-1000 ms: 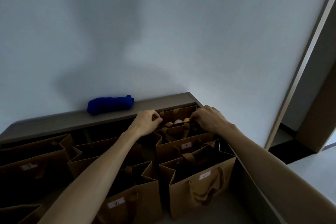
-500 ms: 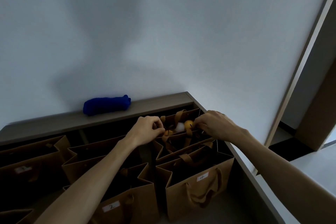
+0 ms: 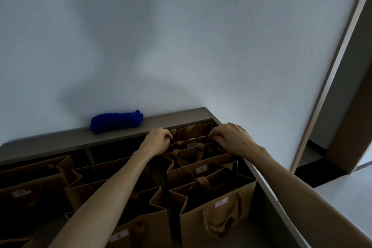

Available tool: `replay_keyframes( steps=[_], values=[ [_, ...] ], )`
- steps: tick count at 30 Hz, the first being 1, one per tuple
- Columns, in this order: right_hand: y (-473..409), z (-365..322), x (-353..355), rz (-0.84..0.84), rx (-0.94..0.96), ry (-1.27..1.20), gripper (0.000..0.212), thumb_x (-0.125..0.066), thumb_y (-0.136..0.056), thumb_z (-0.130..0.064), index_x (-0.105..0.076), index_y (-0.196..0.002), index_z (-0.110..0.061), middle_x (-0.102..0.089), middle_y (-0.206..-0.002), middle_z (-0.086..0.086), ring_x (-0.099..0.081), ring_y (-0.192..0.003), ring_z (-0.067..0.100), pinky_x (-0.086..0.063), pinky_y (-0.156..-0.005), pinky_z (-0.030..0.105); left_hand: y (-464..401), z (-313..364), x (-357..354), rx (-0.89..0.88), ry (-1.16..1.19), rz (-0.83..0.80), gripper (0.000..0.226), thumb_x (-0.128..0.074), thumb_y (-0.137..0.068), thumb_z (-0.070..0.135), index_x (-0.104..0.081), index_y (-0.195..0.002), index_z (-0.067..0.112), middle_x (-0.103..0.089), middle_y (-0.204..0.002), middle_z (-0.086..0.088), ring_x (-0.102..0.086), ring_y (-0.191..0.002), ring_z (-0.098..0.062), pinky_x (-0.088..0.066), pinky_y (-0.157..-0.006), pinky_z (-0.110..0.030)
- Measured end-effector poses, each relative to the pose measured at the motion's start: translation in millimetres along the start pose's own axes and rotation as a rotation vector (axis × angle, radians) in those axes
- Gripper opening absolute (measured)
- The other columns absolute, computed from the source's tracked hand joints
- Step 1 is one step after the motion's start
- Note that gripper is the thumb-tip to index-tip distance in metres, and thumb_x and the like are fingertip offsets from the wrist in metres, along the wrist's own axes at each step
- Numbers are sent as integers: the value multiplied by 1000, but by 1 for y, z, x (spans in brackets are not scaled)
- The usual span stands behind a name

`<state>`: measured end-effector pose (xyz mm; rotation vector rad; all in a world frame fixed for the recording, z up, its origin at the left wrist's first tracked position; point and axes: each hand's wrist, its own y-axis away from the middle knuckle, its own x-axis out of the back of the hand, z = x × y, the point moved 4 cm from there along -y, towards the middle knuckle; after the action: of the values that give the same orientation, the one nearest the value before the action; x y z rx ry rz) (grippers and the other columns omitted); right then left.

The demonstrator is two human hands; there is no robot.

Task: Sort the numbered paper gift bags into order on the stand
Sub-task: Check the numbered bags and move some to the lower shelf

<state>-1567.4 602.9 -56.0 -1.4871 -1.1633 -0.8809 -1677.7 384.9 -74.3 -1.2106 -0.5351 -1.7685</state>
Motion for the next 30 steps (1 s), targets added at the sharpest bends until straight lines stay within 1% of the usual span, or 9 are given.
replay_keyframes(
  steps=[4,7,8,12,17,20,24,28,30],
  values=[
    [0,11,5,59,-51,-88,25,-58,-95,-31,-63,-119,-31,-60,-116,-6,-58,-105,17,-50,-87,40,11,-2,13,-14,39,70,27,-51,-97,7,-67,-117,16,-65,-126,-10,-69,-95,-14,-55,-80,-25],
    [0,17,7,84,-75,-159,52,-65,-90,-34,-45,-138,-32,-50,-134,1,-50,-120,23,-49,-93,43,19,-3,27,-32,97,92,27,-50,-99,8,-65,-120,14,-63,-128,-14,-72,-63,-9,-56,-58,-18],
    [0,18,8,88,-78,-200,64,-68,-87,-36,-37,-143,-34,-46,-139,2,-48,-123,25,-48,-96,45,22,-2,32,-39,109,99,27,-49,-99,9,-65,-120,14,-63,-128,-15,-71,-58,-8,-55,-55,-17],
    [-5,12,15,102,-108,-425,106,-82,-73,-44,-10,-150,-42,-35,-150,4,-40,-132,26,-41,-105,52,30,3,60,-59,124,166,26,-47,-101,12,-66,-118,18,-68,-119,-11,-71,-58,-8,-57,-61,-19],
    [-7,4,27,71,-69,-543,129,-87,-56,-56,4,-148,-51,-27,-155,0,-28,-141,30,-34,-109,59,41,8,86,-87,188,214,25,-49,-100,14,-67,-116,21,-72,-110,-7,-72,-61,-8,-59,-66,-22],
    [-4,-2,28,15,-18,-652,132,-88,-51,-58,3,-147,-54,-24,-155,-5,-27,-142,24,-36,-110,56,53,13,97,-113,225,246,24,-51,-100,14,-67,-116,19,-72,-106,-7,-73,-62,-9,-60,-62,-22],
    [4,-10,33,-7,38,-796,120,-92,-63,-35,-10,-150,-42,-38,-142,-12,-42,-129,4,-53,-97,45,68,20,111,-119,322,283,21,-53,-99,13,-68,-113,19,-74,-99,-8,-74,-65,-13,-62,-63,-32],
    [12,-17,39,48,20,-875,108,-91,-62,-39,-23,-145,-43,-49,-131,-3,-51,-120,10,-61,-80,42,83,26,120,-98,450,371,22,-54,-99,16,-65,-118,19,-74,-91,-5,-73,-68,-9,-58,-57,-18],
    [17,-21,40,71,-1,-962,105,-92,-60,-40,-27,-143,-43,-52,-128,0,-54,-119,16,-61,-79,44,93,24,122,-51,626,410,23,-53,-99,23,-64,-120,21,-71,-95,-7,-73,-71,-12,-61,-60,-27]
  ],
)
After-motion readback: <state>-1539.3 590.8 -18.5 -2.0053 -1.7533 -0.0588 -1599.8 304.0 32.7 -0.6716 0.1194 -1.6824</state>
